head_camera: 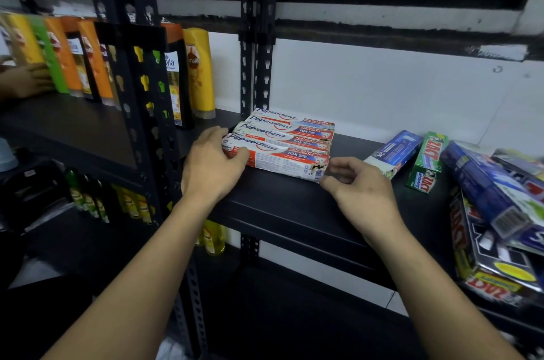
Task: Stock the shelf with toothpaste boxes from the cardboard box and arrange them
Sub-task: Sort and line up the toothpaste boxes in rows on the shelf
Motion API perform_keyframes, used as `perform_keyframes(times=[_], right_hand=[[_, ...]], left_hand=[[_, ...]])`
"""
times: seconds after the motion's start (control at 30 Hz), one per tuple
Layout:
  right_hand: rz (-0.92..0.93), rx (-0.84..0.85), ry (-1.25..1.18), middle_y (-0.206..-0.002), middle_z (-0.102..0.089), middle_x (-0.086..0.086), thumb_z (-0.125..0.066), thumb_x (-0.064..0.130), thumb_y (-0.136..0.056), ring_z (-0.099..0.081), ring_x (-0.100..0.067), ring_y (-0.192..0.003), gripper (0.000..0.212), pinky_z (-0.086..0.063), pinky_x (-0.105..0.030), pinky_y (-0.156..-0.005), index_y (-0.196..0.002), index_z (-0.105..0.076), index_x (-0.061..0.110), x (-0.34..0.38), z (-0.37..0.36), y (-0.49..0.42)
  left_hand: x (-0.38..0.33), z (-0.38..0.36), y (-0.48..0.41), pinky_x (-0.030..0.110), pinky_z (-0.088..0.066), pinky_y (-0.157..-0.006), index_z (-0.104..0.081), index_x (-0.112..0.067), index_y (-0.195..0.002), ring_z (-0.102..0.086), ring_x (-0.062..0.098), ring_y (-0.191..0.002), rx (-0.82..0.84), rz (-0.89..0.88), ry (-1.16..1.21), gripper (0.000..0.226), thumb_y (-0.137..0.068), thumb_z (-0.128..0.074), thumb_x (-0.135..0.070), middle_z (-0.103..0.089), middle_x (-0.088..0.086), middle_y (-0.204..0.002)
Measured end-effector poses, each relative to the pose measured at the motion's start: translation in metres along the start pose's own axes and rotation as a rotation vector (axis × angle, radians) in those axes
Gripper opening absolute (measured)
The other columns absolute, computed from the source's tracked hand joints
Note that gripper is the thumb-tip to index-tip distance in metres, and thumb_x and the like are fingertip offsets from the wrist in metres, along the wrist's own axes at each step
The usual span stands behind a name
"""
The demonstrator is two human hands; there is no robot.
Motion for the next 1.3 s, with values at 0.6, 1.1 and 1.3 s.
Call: perform_keyframes(times=[0.6, 1.1, 1.3], right_hand=[[0.045, 0.087, 0.123, -0.110, -0.069, 0.025, -0.069, 0.030, -0.082, -0.064, 0.004, -0.094, 0.041, -0.049, -0.020, -0.085, -0.122, -0.066, 0.041, 0.0012, -0.0022, 0.0007], [0.015, 0.028, 0.119, -0.097, -0.073, 0.015, -0.072, 0.027, -0.081, -0.066, 0.000, -0.095, 0.025, -0.052, -0.029, -0.094, -0.105, -0.074, 0.023, -0.0036, -0.0031, -0.0015], [0.015, 0.045, 0.171, -0.104, -0.072, 0.016, -0.071, 0.030, -0.081, -0.065, -0.003, -0.101, 0.032, -0.051, -0.031, -0.097, -0.112, -0.072, 0.024, -0.0011, -0.0035, -0.0014]], left_hand=[[0.0053, -0.0045, -0.0024, 0.039, -0.050, -0.087, -0.056, -0.017, -0.128, -0.061, 0.026, -0.105, -0.007, -0.002, -0.056, 0.055, -0.087, -0.061, -0.053, -0.057, 0.006, -0.126], [0.0025, -0.0013, -0.0003, 0.037, -0.052, -0.086, -0.055, -0.023, -0.125, -0.062, 0.021, -0.105, 0.011, 0.046, -0.007, 0.054, -0.078, -0.068, -0.046, -0.064, -0.001, -0.119], [0.0026, -0.0007, 0.0009, 0.035, -0.051, -0.082, -0.055, -0.025, -0.123, -0.063, 0.020, -0.103, 0.000, 0.048, -0.017, 0.051, -0.079, -0.070, -0.046, -0.067, -0.002, -0.114]])
Point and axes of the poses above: each hand's wrist, its own y-axis away from the middle knuckle, its own z-axis out of the back of the hand, x = y × z, the point moved 2 cm from there along -y, towards the middle knuckle
